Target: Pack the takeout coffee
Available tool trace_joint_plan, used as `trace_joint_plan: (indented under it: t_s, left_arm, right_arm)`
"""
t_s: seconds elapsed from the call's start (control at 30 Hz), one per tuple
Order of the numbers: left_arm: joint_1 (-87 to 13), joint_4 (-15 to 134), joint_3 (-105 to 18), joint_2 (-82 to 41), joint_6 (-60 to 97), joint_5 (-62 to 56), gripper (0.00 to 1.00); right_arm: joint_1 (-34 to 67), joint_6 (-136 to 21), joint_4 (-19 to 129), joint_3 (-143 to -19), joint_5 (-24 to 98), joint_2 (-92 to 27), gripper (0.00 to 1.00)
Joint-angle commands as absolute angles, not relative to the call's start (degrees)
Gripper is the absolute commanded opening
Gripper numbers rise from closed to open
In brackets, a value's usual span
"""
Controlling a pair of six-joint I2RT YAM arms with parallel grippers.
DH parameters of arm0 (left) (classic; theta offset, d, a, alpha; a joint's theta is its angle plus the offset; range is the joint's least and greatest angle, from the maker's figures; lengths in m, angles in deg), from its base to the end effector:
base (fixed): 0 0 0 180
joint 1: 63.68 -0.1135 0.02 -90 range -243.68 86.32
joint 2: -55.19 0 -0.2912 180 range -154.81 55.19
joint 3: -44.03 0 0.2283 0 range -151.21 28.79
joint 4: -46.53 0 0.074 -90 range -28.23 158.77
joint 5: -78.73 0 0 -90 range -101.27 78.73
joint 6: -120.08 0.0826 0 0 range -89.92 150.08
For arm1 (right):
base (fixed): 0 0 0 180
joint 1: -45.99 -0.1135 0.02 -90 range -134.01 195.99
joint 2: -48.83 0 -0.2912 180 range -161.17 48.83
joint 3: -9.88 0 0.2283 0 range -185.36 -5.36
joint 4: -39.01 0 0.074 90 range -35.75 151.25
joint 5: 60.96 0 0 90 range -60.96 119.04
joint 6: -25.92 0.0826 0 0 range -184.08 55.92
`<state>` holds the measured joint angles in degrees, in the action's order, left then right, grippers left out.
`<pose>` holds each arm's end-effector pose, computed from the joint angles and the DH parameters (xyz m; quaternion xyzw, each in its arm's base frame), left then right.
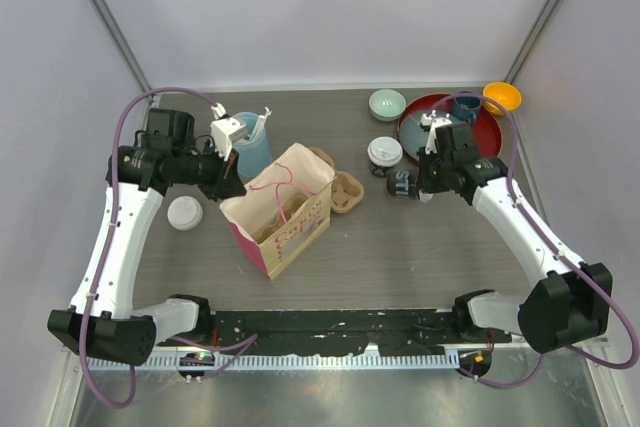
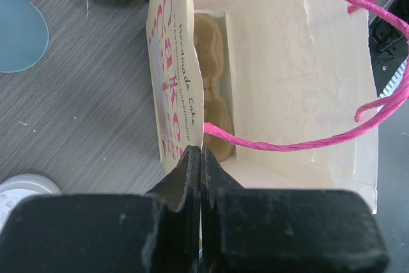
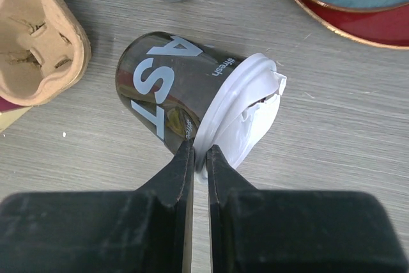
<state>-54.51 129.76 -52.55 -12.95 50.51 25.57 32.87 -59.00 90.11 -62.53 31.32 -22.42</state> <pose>0.1827 -0.0797 0.3780 0.3234 0.8499 -0.2716 0.3151 0.2480 0.0612 0.2741 -0.0726 0.9365 0.0726 0.3352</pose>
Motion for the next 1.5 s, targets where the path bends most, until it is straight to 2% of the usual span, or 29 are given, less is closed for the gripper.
trace_joint_plan:
  t_s: [0.0, 0.13, 0.2, 0.23, 0.27, 0.37, 0.57, 0.73, 0.9, 0.97, 1.2, 1.3, 1.47]
  left_arm:
    - [-54.19, 129.97, -54.97, -12.31, 51.44, 25.73, 0.0]
    - [-54.19, 130.33, -55.41, -12.57, 51.35, 25.91, 0.01]
    - [-54.19, 130.5, -55.49, -12.57, 51.26, 26.0, 0.04]
    - [-54.19, 130.5, -55.49, -12.75, 51.26, 26.0, 0.07]
    - [-54.19, 130.59, -55.41, -12.75, 51.18, 26.0, 0.15]
    - [-54.19, 130.76, -55.23, -12.66, 51.0, 25.91, 0.31]
    - [-54.19, 132.52, -55.14, -12.22, 51.88, 25.3, 0.47]
    - [-54.19, 132.0, -52.86, -12.05, 52.05, 23.19, 0.51]
    - [-54.19, 130.94, -52.33, -12.4, 51.35, 23.53, 0.42]
    - [-54.19, 131.12, -52.24, -12.48, 51.35, 24.06, 0.33]
    - [-54.19, 130.33, -51.71, -12.49, 50.91, 26.26, 0.0]
    - [-54.28, 129.1, -51.1, -12.4, 49.17, 26.18, 0.0]
    - [-54.28, 124.44, -49.61, -11.87, 44.94, 19.25, 0.0]
  right_arm:
    - [29.12, -63.81, 98.45, -71.26, 22.37, -21.31, 0.01]
    - [25.52, -67.24, 102.84, -77.33, 18.06, -19.64, 0.01]
    - [22.63, -70.4, 105.22, -81.53, 17.79, -19.03, 0.01]
    - [20.96, -71.54, 105.92, -82.95, 17.79, -18.94, 0.01]
    - [19.46, -73.03, 107.06, -84.36, 17.7, -18.85, 0.01]
    - [12.78, -76.64, 107.69, -89.98, 16.04, -18.93, 0.01]
    - [0.48, -83.93, 110.76, -102.46, 9.62, -23.59, 0.01]
    - [-8.74, -91.12, 112.26, -111.17, 5.76, -27.54, 0.01]
    - [-17.89, -100.8, 110.32, -113.64, 4.7, -30.44, 0.01]
    - [-20.96, -105.1, 110.06, -114.08, 5.3, -31.59, 0.01]
    - [-22.12, -112.85, 109.01, -113.03, 11.36, -34.23, 0.01]
    - [-22.12, -113.56, 109.71, -111.97, 12.43, -35.28, 0.01]
    - [-22.21, -113.56, 109.8, -110.04, 11.55, -35.02, 0.01]
